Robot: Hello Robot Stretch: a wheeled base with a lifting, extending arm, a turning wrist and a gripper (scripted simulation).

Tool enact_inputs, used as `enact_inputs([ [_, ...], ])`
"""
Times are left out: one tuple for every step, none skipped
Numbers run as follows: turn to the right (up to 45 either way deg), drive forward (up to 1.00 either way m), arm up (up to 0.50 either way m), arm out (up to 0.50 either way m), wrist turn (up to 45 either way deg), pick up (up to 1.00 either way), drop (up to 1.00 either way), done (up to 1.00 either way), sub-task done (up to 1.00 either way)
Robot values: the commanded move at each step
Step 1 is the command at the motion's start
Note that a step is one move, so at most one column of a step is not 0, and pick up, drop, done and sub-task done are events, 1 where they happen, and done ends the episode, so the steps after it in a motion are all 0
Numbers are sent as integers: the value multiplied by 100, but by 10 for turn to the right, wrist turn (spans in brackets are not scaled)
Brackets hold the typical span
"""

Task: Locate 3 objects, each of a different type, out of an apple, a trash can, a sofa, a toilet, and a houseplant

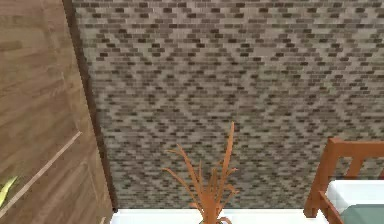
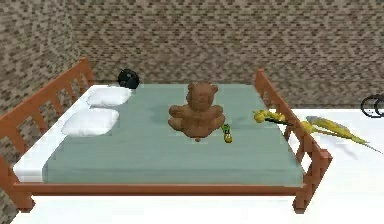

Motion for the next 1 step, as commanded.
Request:
enact_inputs([
  [-450,0,0,0,0,0,0,0,0],
])
